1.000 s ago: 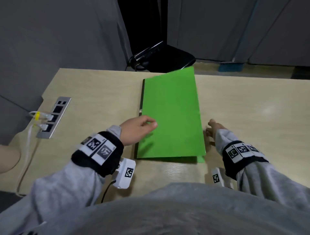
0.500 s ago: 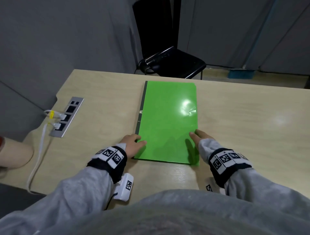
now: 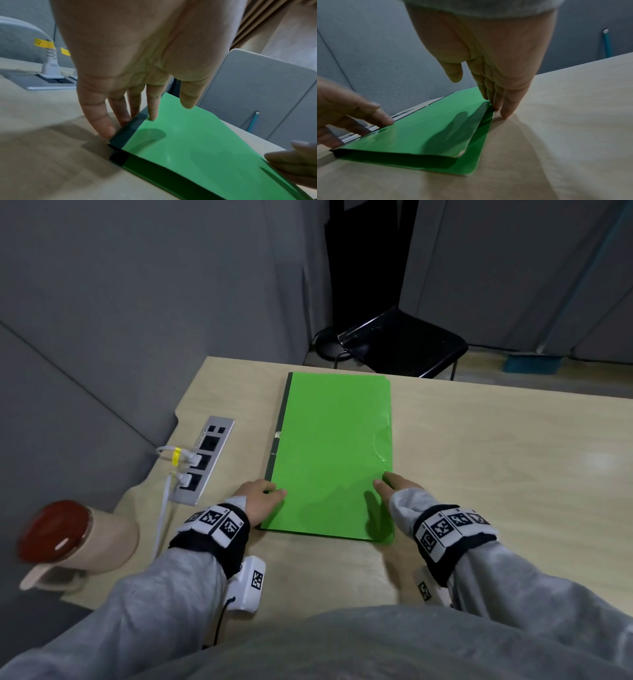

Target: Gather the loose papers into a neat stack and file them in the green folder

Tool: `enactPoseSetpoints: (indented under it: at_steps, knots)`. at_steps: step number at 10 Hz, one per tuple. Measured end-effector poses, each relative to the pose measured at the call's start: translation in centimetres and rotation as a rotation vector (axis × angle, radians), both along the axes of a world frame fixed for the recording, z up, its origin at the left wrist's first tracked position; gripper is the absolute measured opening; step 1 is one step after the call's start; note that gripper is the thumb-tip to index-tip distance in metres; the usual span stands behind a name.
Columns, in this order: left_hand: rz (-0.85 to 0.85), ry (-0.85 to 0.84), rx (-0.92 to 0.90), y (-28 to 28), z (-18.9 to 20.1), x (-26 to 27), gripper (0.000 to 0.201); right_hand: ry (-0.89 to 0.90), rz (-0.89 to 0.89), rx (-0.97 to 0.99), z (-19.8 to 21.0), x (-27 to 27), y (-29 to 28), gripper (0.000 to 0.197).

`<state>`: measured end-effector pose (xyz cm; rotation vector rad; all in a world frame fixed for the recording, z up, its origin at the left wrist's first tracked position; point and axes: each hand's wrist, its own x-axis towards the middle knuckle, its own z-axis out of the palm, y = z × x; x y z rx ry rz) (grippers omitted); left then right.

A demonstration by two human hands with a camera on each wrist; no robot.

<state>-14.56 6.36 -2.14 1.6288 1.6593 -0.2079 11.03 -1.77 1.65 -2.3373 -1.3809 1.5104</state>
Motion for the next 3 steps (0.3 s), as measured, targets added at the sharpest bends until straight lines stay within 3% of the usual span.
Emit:
enactPoseSetpoints:
  at_steps: [3]
  knots:
    - [0.007, -0.039, 0.029, 0.96, -0.68, -1.13, 0.057, -0.031, 0.005, -0.007, -0.23, -0.94, 0.18, 0.06]
